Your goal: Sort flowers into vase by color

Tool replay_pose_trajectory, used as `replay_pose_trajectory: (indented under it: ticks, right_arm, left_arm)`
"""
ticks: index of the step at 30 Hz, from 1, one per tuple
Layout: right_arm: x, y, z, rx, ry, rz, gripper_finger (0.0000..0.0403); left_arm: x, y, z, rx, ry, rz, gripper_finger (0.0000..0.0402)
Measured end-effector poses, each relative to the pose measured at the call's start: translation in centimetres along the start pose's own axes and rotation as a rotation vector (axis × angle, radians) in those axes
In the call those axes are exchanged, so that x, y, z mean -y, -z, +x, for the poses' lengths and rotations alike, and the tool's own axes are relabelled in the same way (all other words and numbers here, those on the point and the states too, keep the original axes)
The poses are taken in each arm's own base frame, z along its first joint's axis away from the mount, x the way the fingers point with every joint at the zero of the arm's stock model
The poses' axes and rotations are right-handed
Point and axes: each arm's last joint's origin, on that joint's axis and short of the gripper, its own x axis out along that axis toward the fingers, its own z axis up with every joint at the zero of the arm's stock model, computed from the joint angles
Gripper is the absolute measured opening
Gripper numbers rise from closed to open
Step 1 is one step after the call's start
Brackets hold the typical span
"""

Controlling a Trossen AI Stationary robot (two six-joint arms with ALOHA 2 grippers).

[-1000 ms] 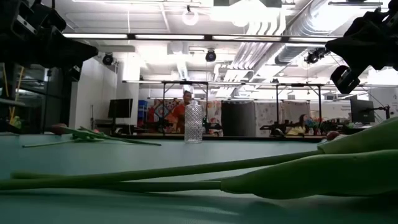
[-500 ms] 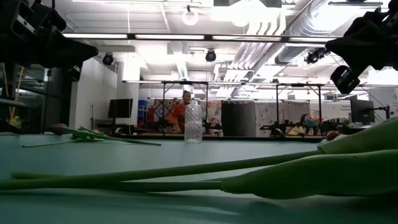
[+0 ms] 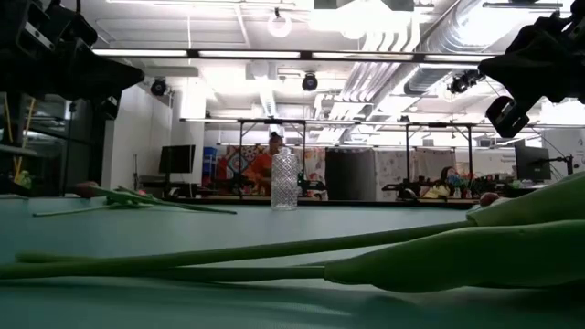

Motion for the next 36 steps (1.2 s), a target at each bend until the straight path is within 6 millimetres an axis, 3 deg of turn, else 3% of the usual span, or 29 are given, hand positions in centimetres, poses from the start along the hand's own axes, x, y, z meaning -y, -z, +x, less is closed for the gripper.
replay_pose_trajectory:
  ticks: [14, 16, 20, 24, 28, 32, 36]
  right_arm:
    - [0.0, -0.1, 0.0, 0.024, 0.024, -0.022, 0.0000]
    - [0.1, -0.8, -0.1, 0.155, 0.110, -0.003, 0.0000]
    - [-0.4, -3.7, -1.1, 0.677, 0.268, 0.274, 0.0000]
    - [-0.2, -4.6, -1.4, 0.850, 0.365, 0.365, 0.0000]
    - [-1.7, -6.8, 0.2, 0.709, 0.289, 0.349, 0.0000]
    - [-3.4, -9.3, 3.9, 0.298, 0.339, 0.199, 0.0000]
    - [-3.4, -10.2, 7.3, -0.101, 0.546, 0.112, 0.0000]
  left_arm:
    - [0.0, 0.0, 0.0, 0.000, 0.000, 0.000, 0.0000]
    - [0.0, 0.0, 0.0, 0.000, 0.000, 0.000, 0.0000]
    - [0.0, 0.0, 0.0, 0.000, 0.000, 0.000, 0.0000]
    - [0.0, 0.0, 0.0, 0.000, 0.000, 0.000, 0.0000]
    - [0.0, 0.0, 0.0, 0.000, 0.001, 0.000, 0.0000]
    - [0.0, 0.0, 0.0, 0.000, 0.001, 0.000, 0.0000]
    - [0.0, 0.0, 0.0, 0.000, 0.001, 0.000, 0.0000]
